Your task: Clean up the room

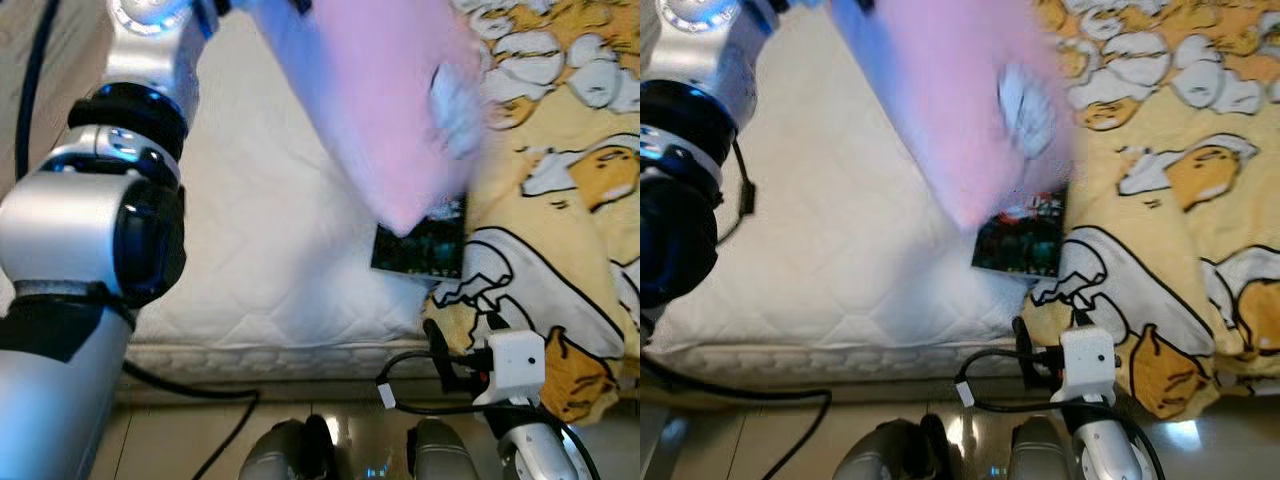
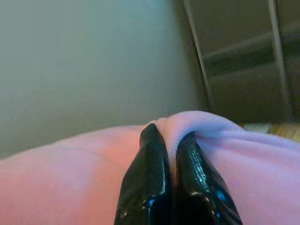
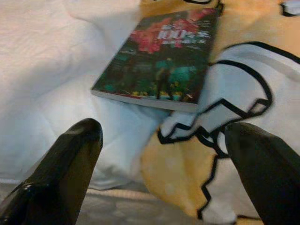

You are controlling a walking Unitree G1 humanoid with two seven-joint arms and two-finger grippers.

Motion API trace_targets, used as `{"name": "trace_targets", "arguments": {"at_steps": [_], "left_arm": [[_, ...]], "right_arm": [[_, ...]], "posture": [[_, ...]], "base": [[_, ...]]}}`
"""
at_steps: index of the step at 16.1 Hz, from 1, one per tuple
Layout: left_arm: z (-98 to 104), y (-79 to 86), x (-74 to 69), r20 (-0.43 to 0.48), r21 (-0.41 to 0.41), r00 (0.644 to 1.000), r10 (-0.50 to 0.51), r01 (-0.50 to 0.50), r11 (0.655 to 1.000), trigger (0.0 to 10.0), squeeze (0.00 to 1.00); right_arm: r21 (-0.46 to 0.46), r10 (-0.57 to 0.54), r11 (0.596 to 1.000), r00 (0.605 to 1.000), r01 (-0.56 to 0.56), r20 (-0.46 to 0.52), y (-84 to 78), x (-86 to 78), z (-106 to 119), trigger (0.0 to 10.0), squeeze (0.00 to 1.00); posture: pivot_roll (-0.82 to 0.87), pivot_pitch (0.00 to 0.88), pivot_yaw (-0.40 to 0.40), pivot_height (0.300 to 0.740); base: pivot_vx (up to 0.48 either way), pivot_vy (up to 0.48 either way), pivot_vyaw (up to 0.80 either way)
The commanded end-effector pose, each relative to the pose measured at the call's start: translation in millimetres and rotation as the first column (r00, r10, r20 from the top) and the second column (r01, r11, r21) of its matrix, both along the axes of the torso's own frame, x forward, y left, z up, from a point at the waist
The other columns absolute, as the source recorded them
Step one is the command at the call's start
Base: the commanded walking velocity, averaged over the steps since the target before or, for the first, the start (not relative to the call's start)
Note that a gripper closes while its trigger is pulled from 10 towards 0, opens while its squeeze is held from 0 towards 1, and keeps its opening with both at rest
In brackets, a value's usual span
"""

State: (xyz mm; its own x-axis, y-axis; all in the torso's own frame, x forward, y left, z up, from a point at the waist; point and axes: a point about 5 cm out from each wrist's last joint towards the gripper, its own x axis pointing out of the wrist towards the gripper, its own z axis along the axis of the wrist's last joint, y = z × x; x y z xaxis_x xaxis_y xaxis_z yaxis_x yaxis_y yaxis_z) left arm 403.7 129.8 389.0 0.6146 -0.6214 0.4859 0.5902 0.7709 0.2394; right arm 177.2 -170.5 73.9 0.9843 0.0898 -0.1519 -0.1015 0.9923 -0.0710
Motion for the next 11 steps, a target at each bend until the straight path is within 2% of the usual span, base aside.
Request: {"name": "trace_targets", "arguments": {"at_steps": [1,2,3,4,5,6,7,8,9,11], "left_arm": [[-19.0,21.1,7.0,-0.154,-0.223,0.987,-0.036,0.001,0.975,0.0,0.00],[-40.4,21.8,11.1,-0.237,-0.240,0.971,-0.044,-0.014,0.971,0.0,0.00],[-75.3,17.3,14.9,-0.338,-0.143,0.941,0.006,-0.058,0.988,0.0,0.00],[-115.9,4.4,15.6,-0.359,0.169,0.918,0.170,-0.115,0.979,10.0,0.00],[-149.3,-9.2,12.2,-0.289,0.444,0.917,0.276,-0.127,0.887,10.0,0.00],[-159.8,-15.0,9.8,-0.237,0.541,0.927,0.290,-0.122,0.832,10.0,0.00],[-165.9,-21.6,7.9,-0.182,0.579,0.937,0.298,-0.143,0.803,10.0,0.00],[-171.8,-31.5,4.9,-0.073,0.657,0.953,0.295,-0.176,0.733,10.0,0.00],[-186.2,-59.8,-4.6,0.154,0.782,0.968,0.199,-0.242,0.574,10.0,0.00],[-193.0,-73.6,-10.0,0.285,0.823,0.951,0.119,-0.307,0.477,10.0,0.00]], "right_arm": [[-0.012,0.000,1.000,1.000,0.000,-0.002,0.0,-3.2,-2.0,10.0,0.00],[-0.015,0.002,1.000,1.000,-0.002,-0.004,-0.1,-4.4,-2.1,10.0,0.00],[-0.020,0.004,1.000,1.000,-0.005,-0.006,-0.8,-6.7,-2.0,10.0,0.00],[-0.027,0.006,1.000,1.000,-0.007,-0.009,-2.1,-9.3,-1.4,10.0,0.00],[-0.031,0.008,0.999,1.000,-0.009,-0.012,-2.4,-11.1,-0.9,10.0,0.00],[-0.033,0.008,0.999,1.000,-0.009,-0.014,-3.1,-12.4,-0.5,10.0,0.00],[-0.036,0.008,0.999,1.000,-0.008,-0.018,-3.6,-13.8,-0.4,10.0,0.00],[-0.041,0.008,0.999,1.000,-0.009,-0.024,-4.6,-16.1,0.0,10.0,0.00],[-0.057,0.017,0.998,0.999,-0.019,-0.045,-7.1,-27.2,2.3,10.0,0.00],[-0.067,0.018,0.998,0.998,-0.022,-0.060,-8.8,-35.7,3.9,10.0,0.00]], "posture": [[-0.39,0.082,0.178,0.727],[-0.39,0.085,0.178,0.727],[-0.40,0.091,0.175,0.727],[-0.41,0.098,0.171,0.727],[-0.41,0.103,0.173,0.727],[-0.42,0.112,0.166,0.727],[-0.42,0.116,0.167,0.727],[-0.43,0.131,0.160,0.727],[-0.46,0.183,0.138,0.727],[-0.47,0.189,0.133,0.727]], "base": [[0.000,0.000,0.00],[0.000,0.000,0.00],[0.000,0.000,0.00],[0.000,0.000,0.00],[0.000,0.000,0.00],[0.000,0.000,0.00],[0.000,0.000,0.00],[0.000,0.000,0.00],[0.000,0.000,0.00],[0.000,0.000,0.00]]}}
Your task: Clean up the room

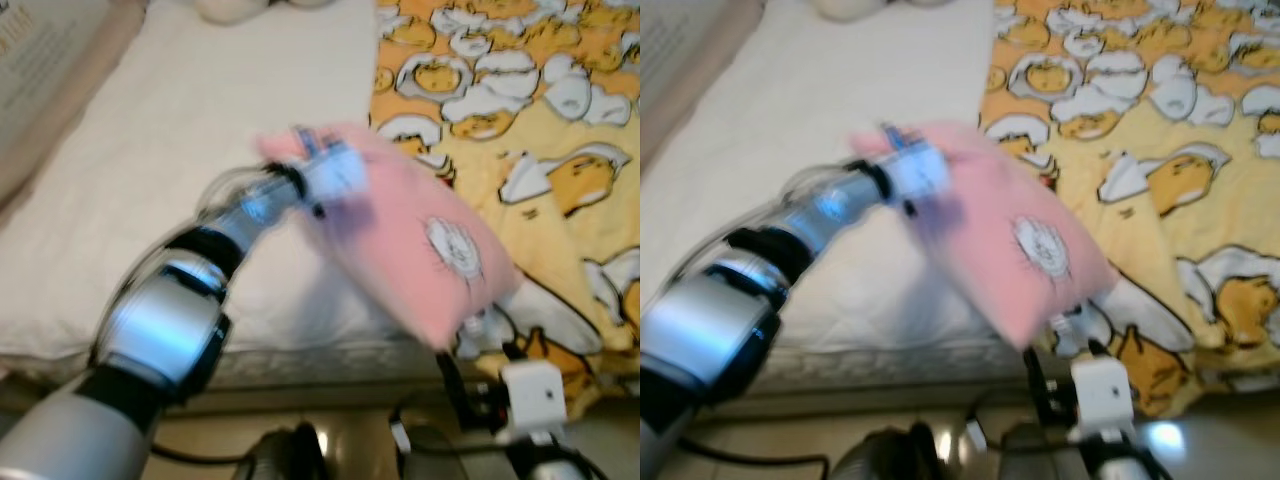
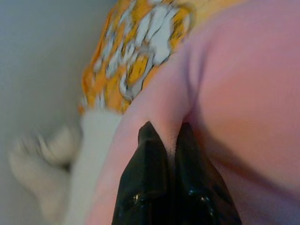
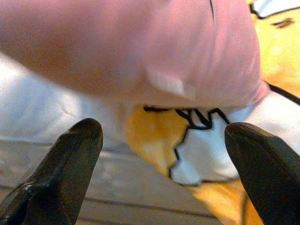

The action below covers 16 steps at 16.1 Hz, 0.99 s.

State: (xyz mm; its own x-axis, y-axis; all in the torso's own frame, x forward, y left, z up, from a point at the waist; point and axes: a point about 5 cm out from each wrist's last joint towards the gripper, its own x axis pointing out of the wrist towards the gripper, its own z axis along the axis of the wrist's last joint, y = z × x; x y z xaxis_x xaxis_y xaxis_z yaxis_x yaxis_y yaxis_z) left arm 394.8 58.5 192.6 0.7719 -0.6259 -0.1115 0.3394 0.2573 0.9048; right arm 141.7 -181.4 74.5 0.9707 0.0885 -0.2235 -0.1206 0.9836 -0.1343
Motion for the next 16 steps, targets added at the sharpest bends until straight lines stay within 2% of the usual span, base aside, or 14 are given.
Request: {"name": "trace_targets", "arguments": {"at_steps": [1,2,4,5,6,8,9,10,11,12,13,14,15,16], "left_arm": [[10.0,-2.8,0.8,0.158,0.061,0.987,-0.016,0.007,0.998,10.0,1.00],[13.5,-2.6,1.3,0.195,0.070,0.981,-0.019,0.005,0.998,10.0,1.00],[35.7,2.3,5.3,0.365,0.111,0.931,-0.030,-0.011,0.994,10.0,1.00],[44.5,7.1,7.4,0.452,0.140,0.891,-0.029,-0.039,0.989,10.0,1.00],[64.0,19.3,11.6,0.600,0.174,0.800,-0.019,-0.108,0.979,10.0,1.00],[80.5,30.7,14.4,0.691,0.172,0.723,0.002,-0.167,0.971,10.0,1.00],[94.9,42.5,16.4,0.753,0.156,0.657,0.030,-0.223,0.962,10.0,1.00],[98.6,48.9,18.1,0.734,0.113,0.674,0.086,-0.246,0.963,10.0,1.00],[99.4,56.0,21.0,0.654,0.023,0.731,0.193,-0.274,0.961,10.0,1.00],[95.3,78.4,27.6,0.298,-0.331,0.834,0.464,-0.365,0.870,10.0,1.00],[70.8,91.9,28.9,-0.039,-0.534,0.865,0.500,-0.441,0.721,10.0,0.00],[54.4,100.5,27.1,-0.192,-0.650,0.851,0.488,-0.483,0.586,10.0,0.00],[44.6,107.1,24.5,-0.245,-0.705,0.840,0.484,-0.497,0.506,10.0,0.00],[26.4,117.8,17.5,-0.287,-0.772,0.822,0.491,-0.502,0.389,10.0,0.00]], "right_arm": [[0.001,-0.005,1.000,1.000,0.005,-0.004,0.4,-5.1,3.1,10.0,0.00],[0.001,-0.009,1.000,1.000,0.009,-0.006,0.1,-6.3,3.0,10.0,0.00],[0.005,-0.011,1.000,1.000,0.011,-0.002,0.9,-3.3,2.6,10.0,0.00],[0.007,-0.007,1.000,1.000,0.007,0.000,1.7,-1.1,3.1,10.0,0.00],[0.009,0.003,1.000,1.000,-0.003,0.005,2.8,3.3,3.6,10.0,0.00],[0.009,0.011,1.000,1.000,-0.011,0.006,3.1,6.3,3.8,10.0,0.00],[0.009,0.019,1.000,1.000,-0.020,0.009,3.5,9.3,3.9,10.0,0.00],[0.009,0.025,1.000,1.000,-0.025,0.011,3.8,11.2,3.9,10.0,0.00],[0.009,0.028,1.000,1.000,-0.028,0.013,4.0,13.1,3.7,10.0,0.00],[0.015,0.029,0.999,0.999,-0.029,0.019,5.3,17.8,3.3,10.0,0.00],[0.029,0.017,0.999,0.999,-0.018,0.036,6.1,24.4,4.2,10.0,0.00],[0.036,0.005,0.999,0.999,-0.007,0.049,6.1,28.7,5.0,10.0,0.00],[0.039,0.000,0.999,0.999,-0.001,0.050,5.9,30.4,4.3,10.0,0.00],[0.044,-0.004,0.999,0.999,0.002,0.046,5.8,32.0,1.9,10.0,0.00]], "posture": [[-0.47,0.192,0.130,0.727],[-0.47,0.192,0.131,0.727],[-0.45,0.183,0.130,0.727],[-0.45,0.180,0.128,0.727],[-0.43,0.174,0.121,0.727],[-0.42,0.169,0.117,0.727],[-0.41,0.165,0.113,0.727],[-0.41,0.159,0.111,0.727],[-0.40,0.156,0.111,0.727],[-0.40,0.148,0.116,0.727],[-0.38,0.139,0.128,0.727],[-0.37,0.137,0.135,0.727],[-0.36,0.134,0.136,0.727],[-0.33,0.130,0.130,0.727]], "base": [[0.000,0.000,0.00],[0.000,0.000,0.00],[0.000,0.000,0.00],[0.000,0.000,0.00],[0.000,0.000,0.00],[0.000,0.000,0.00],[0.000,0.000,0.00],[0.000,0.000,0.00],[0.000,0.000,0.00],[0.000,0.000,0.00],[0.000,0.000,0.00],[0.000,0.000,0.00],[0.000,0.000,0.00],[0.000,0.000,0.00]]}}
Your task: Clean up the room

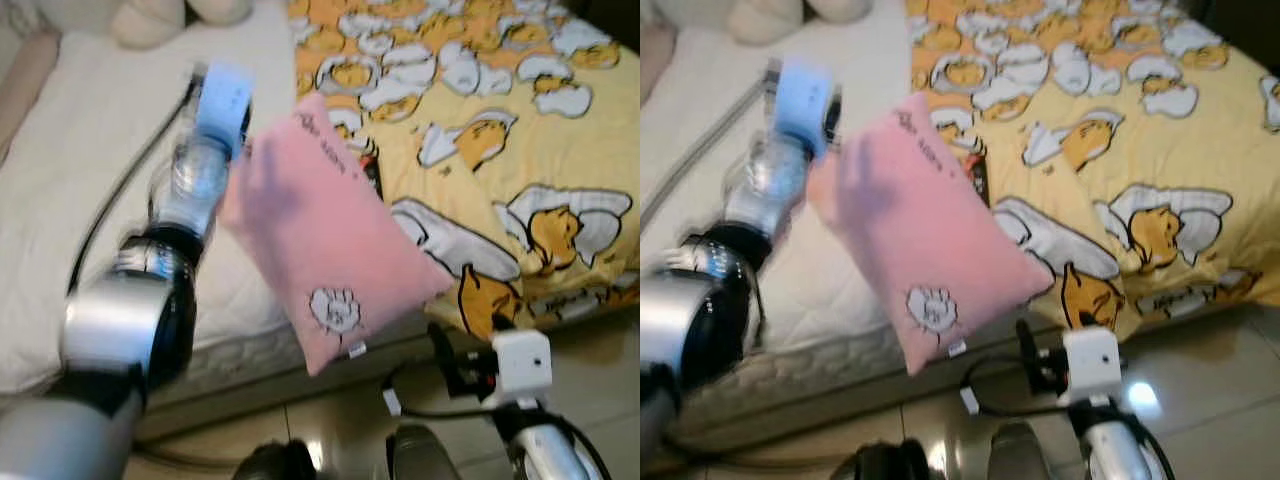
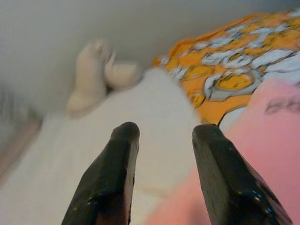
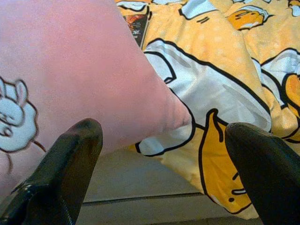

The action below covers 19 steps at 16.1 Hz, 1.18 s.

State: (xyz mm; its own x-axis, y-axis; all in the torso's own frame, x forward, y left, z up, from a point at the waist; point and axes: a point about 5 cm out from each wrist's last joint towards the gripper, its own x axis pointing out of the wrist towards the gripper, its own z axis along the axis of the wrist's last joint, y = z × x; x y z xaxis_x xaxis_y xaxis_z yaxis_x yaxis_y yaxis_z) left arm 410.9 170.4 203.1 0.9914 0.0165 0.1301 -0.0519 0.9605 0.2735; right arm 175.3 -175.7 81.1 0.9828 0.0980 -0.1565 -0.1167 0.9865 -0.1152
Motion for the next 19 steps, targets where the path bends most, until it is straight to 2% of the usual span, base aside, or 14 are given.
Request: {"name": "trace_targets", "arguments": {"at_steps": [1,2,3,4,5,6,7,8,9,10,13,15,17,19], "left_arm": [[9.0,8.6,-2.0,0.081,-0.084,0.996,0.044,-0.037,0.996,10.0,0.00],[-30.3,23.3,-21.7,0.024,-0.257,0.989,0.145,-0.134,0.957,10.0,0.00],[-57.5,28.2,-56.1,-0.011,-0.347,0.978,0.207,-0.198,0.917,10.0,0.00],[-55.8,28.3,-75.7,0.030,-0.332,0.972,0.234,-0.211,0.920,10.0,0.00],[-25.8,23.1,-103.9,0.197,-0.233,0.955,0.221,-0.173,0.957,10.0,0.00],[-12.7,17.9,-107.3,0.254,-0.178,0.951,0.178,-0.135,0.975,10.0,0.00],[-2.2,10.9,-111.6,0.308,-0.123,0.944,0.121,-0.086,0.989,10.0,0.18],[-29.4,-2.7,-119.3,0.218,-0.114,0.976,0.027,-0.002,0.993,10.0,1.00],[-82.3,-14.3,-144.7,-0.042,-0.152,0.999,-0.001,-0.005,0.988,10.0,1.00],[-103.2,-15.0,-157.1,-0.183,-0.213,0.982,0.047,-0.086,0.973,10.0,1.00],[-106.5,-10.8,-151.3,-0.198,-0.205,0.977,0.085,-0.126,0.971,10.0,1.00],[-118.9,-1.4,-153.5,-0.245,-0.225,0.958,0.151,-0.208,0.952,10.0,1.00],[-133.0,11.4,-172.7,-0.300,-0.226,0.928,0.222,-0.296,0.928,10.0,1.00],[-129.3,8.9,-168.1,-0.286,-0.234,0.943,0.172,-0.243,0.941,10.0,1.00]], "right_arm": [[0.019,-0.006,1.000,1.000,0.006,-0.023,-0.4,-1.1,-6.1,10.0,0.00],[0.028,0.020,0.999,0.999,-0.019,-0.026,2.9,2.9,-8.6,10.0,0.00],[0.031,0.047,0.998,0.999,-0.046,-0.013,6.5,9.1,-7.5,10.0,0.00],[0.024,0.054,0.998,0.999,-0.054,0.006,6.8,13.1,-4.7,10.0,0.00],[0.009,0.054,0.998,0.997,-0.054,0.053,3.5,24.2,3.3,10.0,0.00],[-0.026,0.042,0.999,0.996,-0.040,0.084,0.9,29.0,9.2,10.0,0.00],[-0.085,0.025,0.996,0.990,-0.013,0.140,-1.6,37.5,19.0,10.0,0.00],[-0.105,0.007,0.994,0.982,0.013,0.190,-2.4,49.0,31.9,10.0,0.00],[-0.033,0.005,0.999,0.969,0.003,0.247,-1.5,61.3,47.2,10.0,1.00],[0.012,-0.013,1.000,0.970,0.010,0.243,-5.0,68.6,46.6,10.0,1.00],[0.002,0.003,1.000,0.978,-0.004,0.211,-5.9,75.3,37.8,10.0,1.00],[0.018,0.008,1.000,0.983,-0.011,0.184,-3.8,75.1,31.6,10.0,1.00],[0.039,0.025,0.999,0.990,-0.030,0.141,-2.6,61.8,19.3,10.0,1.00],[0.006,0.053,0.998,0.992,-0.055,0.118,-0.3,53.5,9.9,10.0,1.00]], "posture": [[-0.31,0.126,0.127,0.727],[-0.26,0.114,0.119,0.727],[-0.24,0.106,0.112,0.727],[-0.22,0.100,0.108,0.727],[-0.16,0.085,0.090,0.727],[-0.15,0.080,0.086,0.727],[-0.13,0.062,0.082,0.727],[-0.13,0.051,0.079,0.727],[-0.13,0.035,0.073,0.727],[-0.12,0.017,0.064,0.727],[-0.12,0.001,0.063,0.727],[-0.13,0.000,0.064,0.727],[-0.14,0.005,0.060,0.727],[-0.14,0.007,0.069,0.727]], "base": [[0.000,0.000,0.00],[0.000,0.000,0.00],[0.000,0.000,0.00],[0.000,0.000,0.00],[0.000,0.000,0.00],[0.000,0.000,0.00],[0.000,0.000,0.00],[0.000,0.000,0.00],[0.000,0.000,0.00],[0.000,0.000,0.00],[0.000,0.000,0.00],[0.000,0.000,0.00],[0.000,0.000,0.00],[0.000,-0.450,0.00]]}}
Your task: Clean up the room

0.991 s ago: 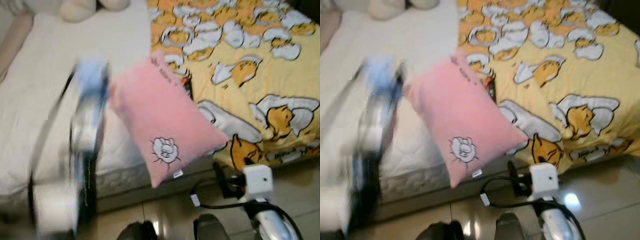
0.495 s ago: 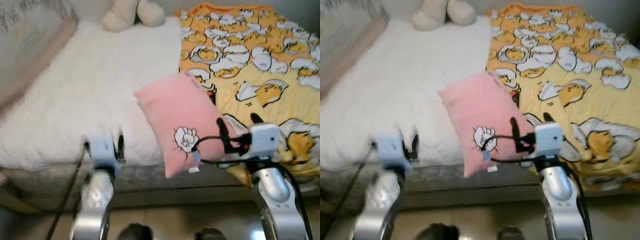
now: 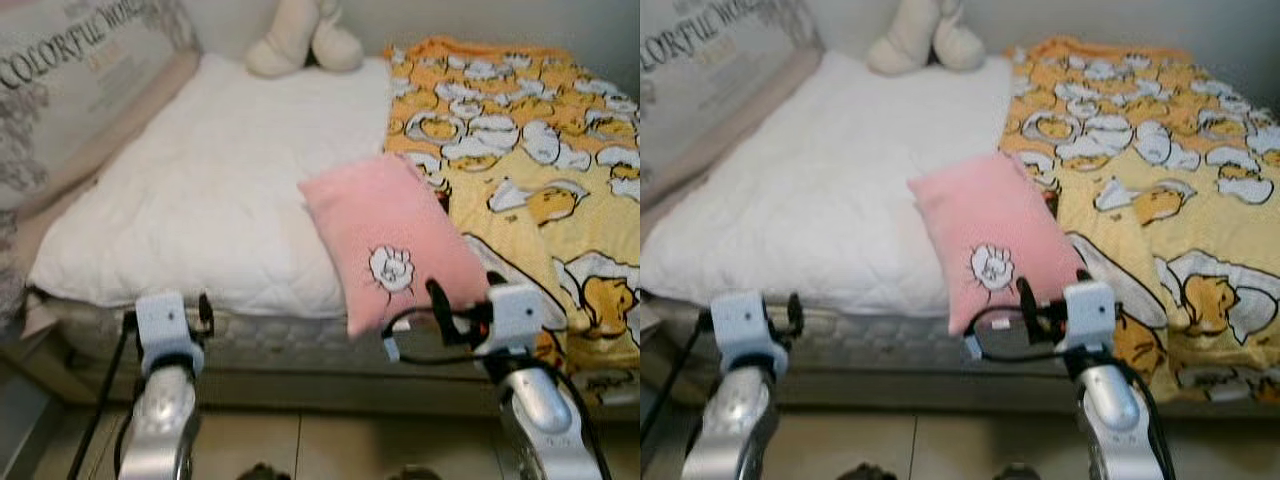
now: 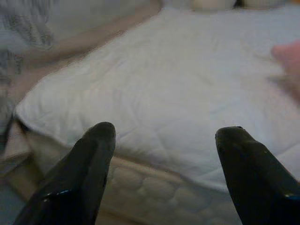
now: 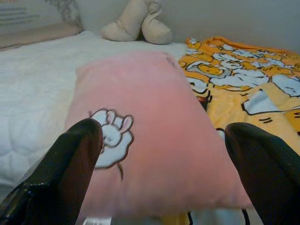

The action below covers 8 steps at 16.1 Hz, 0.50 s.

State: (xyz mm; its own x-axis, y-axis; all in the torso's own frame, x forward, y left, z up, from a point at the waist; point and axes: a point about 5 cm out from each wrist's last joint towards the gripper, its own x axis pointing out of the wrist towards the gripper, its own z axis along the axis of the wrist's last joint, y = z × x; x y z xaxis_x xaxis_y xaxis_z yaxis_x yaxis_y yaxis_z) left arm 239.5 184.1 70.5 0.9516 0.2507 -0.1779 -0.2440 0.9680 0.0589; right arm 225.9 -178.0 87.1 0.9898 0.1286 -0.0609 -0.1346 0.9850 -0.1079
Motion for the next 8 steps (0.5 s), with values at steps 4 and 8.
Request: {"name": "trace_targets", "arguments": {"at_steps": [4,8], "left_arm": [[5.6,-13.4,20.7,0.015,-0.007,0.997,-0.078,0.078,0.997,10.0,0.00],[5.3,-19.1,36.6,0.020,-0.050,0.995,-0.100,0.101,0.994,10.0,0.00]], "right_arm": [[-0.036,0.014,0.999,1.000,-0.013,0.025,4.4,8.4,2.2,10.0,0.00],[-0.035,0.027,0.999,0.999,-0.026,0.028,4.4,10.2,2.2,10.0,0.00]], "posture": [[-0.16,0.005,0.078,0.727],[-0.17,0.004,0.072,0.727]], "base": [[0.128,-0.414,0.00],[0.282,-0.384,0.00]]}}
